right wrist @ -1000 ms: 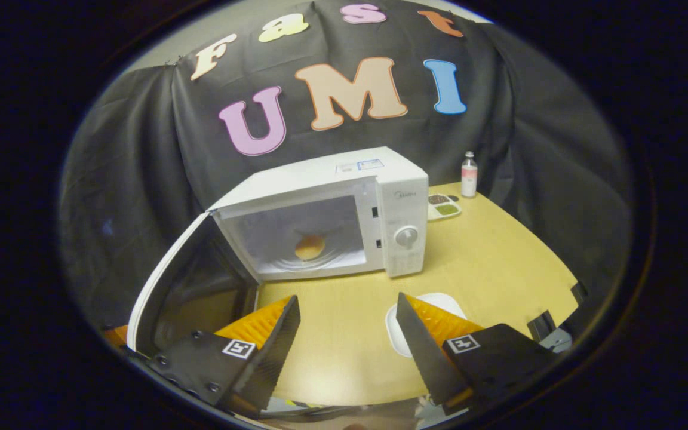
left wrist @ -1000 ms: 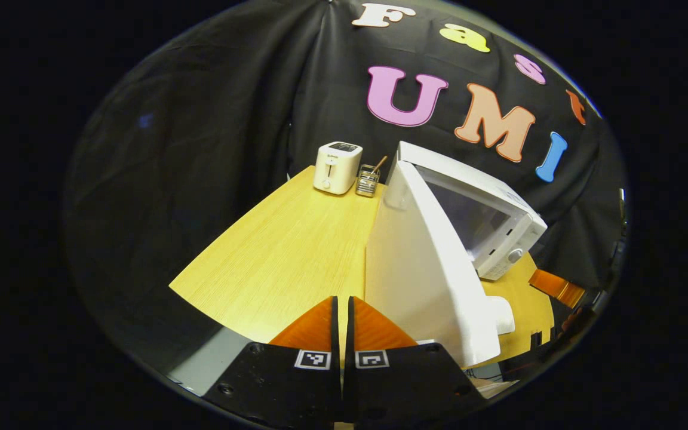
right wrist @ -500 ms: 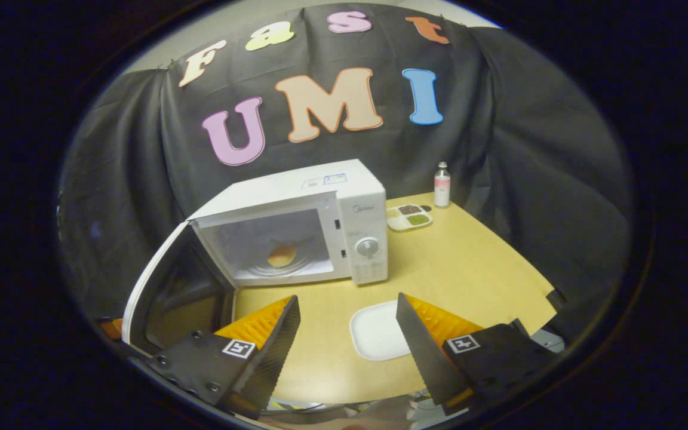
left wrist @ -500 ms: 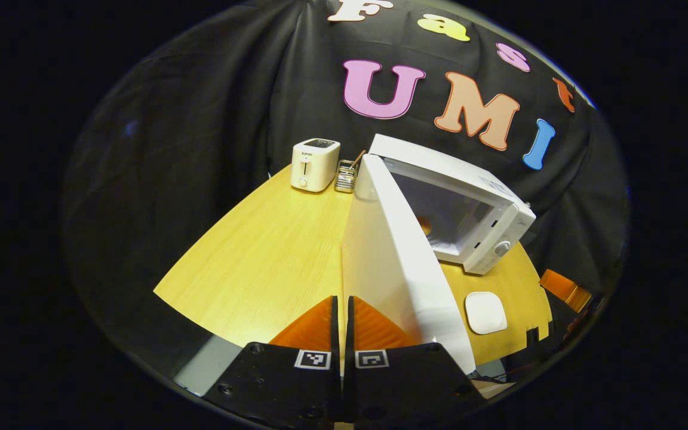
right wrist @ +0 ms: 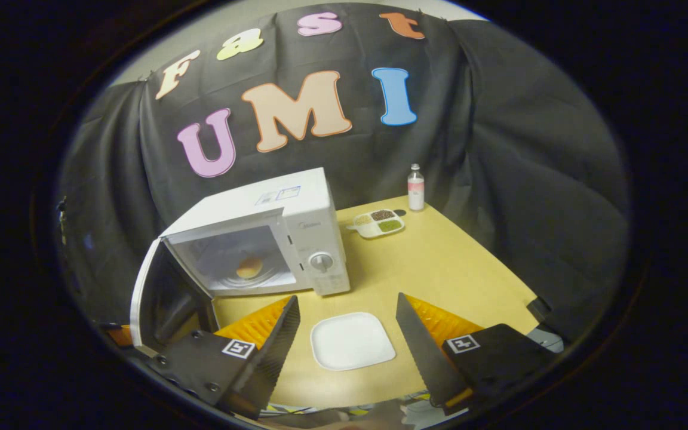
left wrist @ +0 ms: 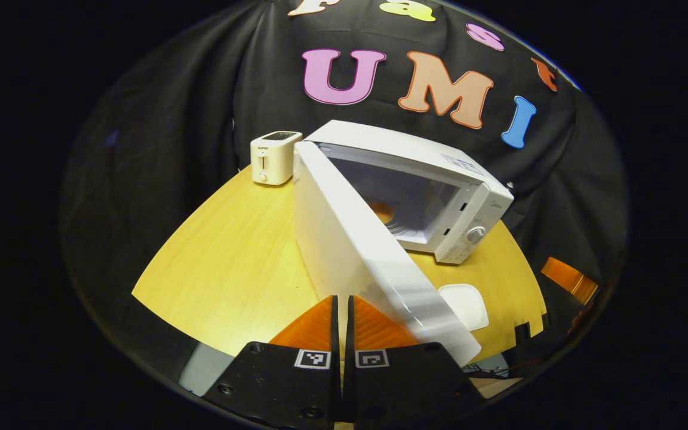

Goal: Open the microwave oven with the left hand, put the food in, and close the microwave oven.

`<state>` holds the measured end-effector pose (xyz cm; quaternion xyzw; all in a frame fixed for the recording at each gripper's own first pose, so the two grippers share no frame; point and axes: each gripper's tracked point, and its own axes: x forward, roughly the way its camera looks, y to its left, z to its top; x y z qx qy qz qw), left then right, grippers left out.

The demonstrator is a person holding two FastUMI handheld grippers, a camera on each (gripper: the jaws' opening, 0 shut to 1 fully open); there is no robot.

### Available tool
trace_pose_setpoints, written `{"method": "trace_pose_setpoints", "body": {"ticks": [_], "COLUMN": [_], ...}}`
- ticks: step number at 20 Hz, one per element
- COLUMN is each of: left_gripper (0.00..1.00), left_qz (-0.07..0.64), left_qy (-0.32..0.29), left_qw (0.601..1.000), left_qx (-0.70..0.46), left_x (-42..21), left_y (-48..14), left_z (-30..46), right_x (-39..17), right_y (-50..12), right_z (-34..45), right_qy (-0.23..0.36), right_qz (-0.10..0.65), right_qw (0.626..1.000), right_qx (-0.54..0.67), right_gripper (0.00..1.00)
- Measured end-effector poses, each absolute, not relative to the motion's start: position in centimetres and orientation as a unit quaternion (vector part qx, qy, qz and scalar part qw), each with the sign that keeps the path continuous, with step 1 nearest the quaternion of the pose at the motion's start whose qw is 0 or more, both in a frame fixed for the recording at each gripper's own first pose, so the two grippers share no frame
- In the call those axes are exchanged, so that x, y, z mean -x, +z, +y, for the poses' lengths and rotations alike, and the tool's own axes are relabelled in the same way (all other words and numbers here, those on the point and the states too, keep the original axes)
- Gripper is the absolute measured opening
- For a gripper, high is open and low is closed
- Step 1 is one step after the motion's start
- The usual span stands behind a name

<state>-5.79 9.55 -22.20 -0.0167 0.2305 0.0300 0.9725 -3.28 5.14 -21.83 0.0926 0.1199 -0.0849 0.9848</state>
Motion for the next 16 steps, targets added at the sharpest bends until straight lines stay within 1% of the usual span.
{"method": "trace_pose_setpoints", "body": {"ticks": [1, 2, 3, 4, 5, 6, 7, 8, 9, 15, 16], "left_gripper": [0.01, 0.01, 0.01, 0.01, 0.01, 0.01, 0.01, 0.03, 0.01, 0.01, 0.01], "left_qz": [0.232, 0.233, 0.233, 0.232, 0.231, 0.23, 0.231, 0.229, 0.228, 0.216, 0.213], "left_qy": [0.029, 0.026, 0.023, 0.021, 0.021, 0.022, 0.025, 0.028, 0.031, 0.057, 0.061], "left_qw": [0.972, 0.972, 0.972, 0.972, 0.973, 0.973, 0.973, 0.973, 0.973, 0.975, 0.975], "left_qx": [0.014, 0.012, 0.01, 0.008, 0.006, 0.004, 0.0, -0.004, -0.007, -0.012, -0.01], "left_x": [5.5, 5.1, 4.9, 4.6, 4.3, 3.9, 3.5, 3.2, 2.8, 0.5, 0.1], "left_y": [-22.4, -22.5, -22.5, -22.4, -22.4, -22.4, -22.5, -22.3, -22.5, -22.2, -22.1], "left_z": [8.7, 7.9, 7.1, 6.3, 5.6, 5.1, 4.6, 4.1, 3.6, 1.0, 0.5], "right_x": [3.1, 3.0, 2.6, 2.4, 2.0, 1.7, 1.3, 1.0, 0.8, 0.4, 0.3], "right_y": [-21.7, -21.4, -21.0, -20.6, -20.5, -20.4, -20.2, -20.1, -20.1, -19.6, -19.5], "right_z": [4.5, 3.7, 2.8, 2.0, 1.4, 0.8, -0.2, -0.8, -1.5, -6.5, -7.1], "right_qy": [-0.083, -0.083, -0.083, -0.081, -0.079, -0.078, -0.077, -0.075, -0.073, -0.079, -0.079], "right_qz": [0.121, 0.119, 0.114, 0.111, 0.108, 0.104, 0.101, 0.099, 0.098, 0.086, 0.084], "right_qw": [0.985, 0.985, 0.986, 0.986, 0.985, 0.986, 0.986, 0.986, 0.986, 0.987, 0.987], "right_qx": [-0.091, -0.092, -0.094, -0.099, -0.105, -0.108, -0.109, -0.109, -0.109, -0.109, -0.108], "right_gripper": [0.92, 0.92, 1.0, 0.92, 0.92, 1.0, 1.0, 0.92, 0.92, 0.92, 1.0]}}
